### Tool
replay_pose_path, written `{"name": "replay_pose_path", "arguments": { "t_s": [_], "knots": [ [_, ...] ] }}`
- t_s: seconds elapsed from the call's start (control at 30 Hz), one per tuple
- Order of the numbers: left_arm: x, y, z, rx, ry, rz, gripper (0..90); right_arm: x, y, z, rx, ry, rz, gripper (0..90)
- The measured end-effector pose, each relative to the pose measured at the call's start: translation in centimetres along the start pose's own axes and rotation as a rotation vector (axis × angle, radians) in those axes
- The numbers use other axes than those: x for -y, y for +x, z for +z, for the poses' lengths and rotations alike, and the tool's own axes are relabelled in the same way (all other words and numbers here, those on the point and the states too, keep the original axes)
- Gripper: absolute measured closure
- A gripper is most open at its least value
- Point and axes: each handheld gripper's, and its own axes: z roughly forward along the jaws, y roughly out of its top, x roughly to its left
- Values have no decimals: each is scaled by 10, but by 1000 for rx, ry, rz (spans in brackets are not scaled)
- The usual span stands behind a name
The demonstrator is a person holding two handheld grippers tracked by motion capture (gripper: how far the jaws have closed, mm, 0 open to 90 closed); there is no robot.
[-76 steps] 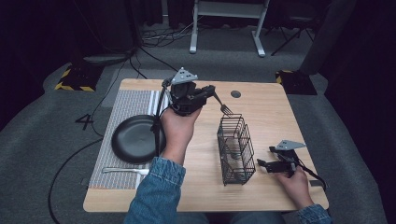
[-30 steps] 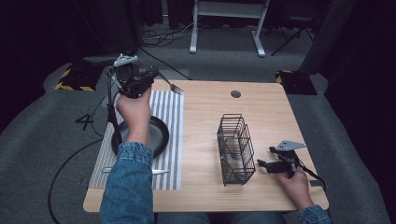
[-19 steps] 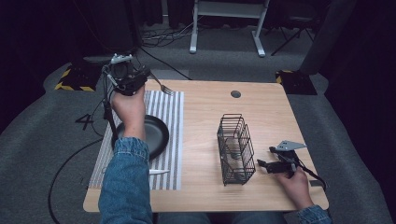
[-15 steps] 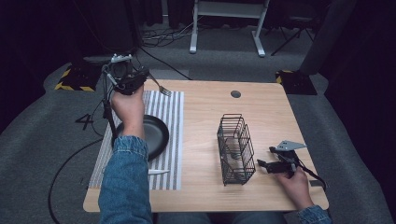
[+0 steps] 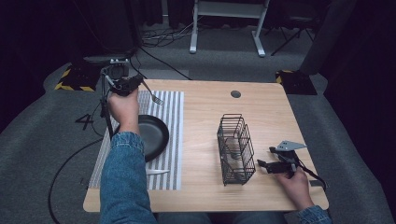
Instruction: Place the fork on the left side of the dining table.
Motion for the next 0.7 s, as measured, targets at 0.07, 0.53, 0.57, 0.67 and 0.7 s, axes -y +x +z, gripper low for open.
{"name": "replay_pose_path", "arguments": {
  "t_s": [0.07, 0.53, 0.57, 0.67, 0.7],
  "knots": [
    [1, 1, 3, -8, 10, -1, 860, 0, 0, 0, 0, 0, -1, 160],
    [11, 9, 27, -12, 94, -7, 860, 0, 0, 0, 0, -2, -4, 160],
    [11, 9, 27, -12, 94, -7, 860, 0, 0, 0, 0, -2, -4, 160],
    [14, 10, 32, -6, 107, -13, 861, 0, 0, 0, 0, -1, -2, 160],
    [14, 10, 32, -6, 107, -13, 860, 0, 0, 0, 0, -1, -2, 160]
  ]
}}
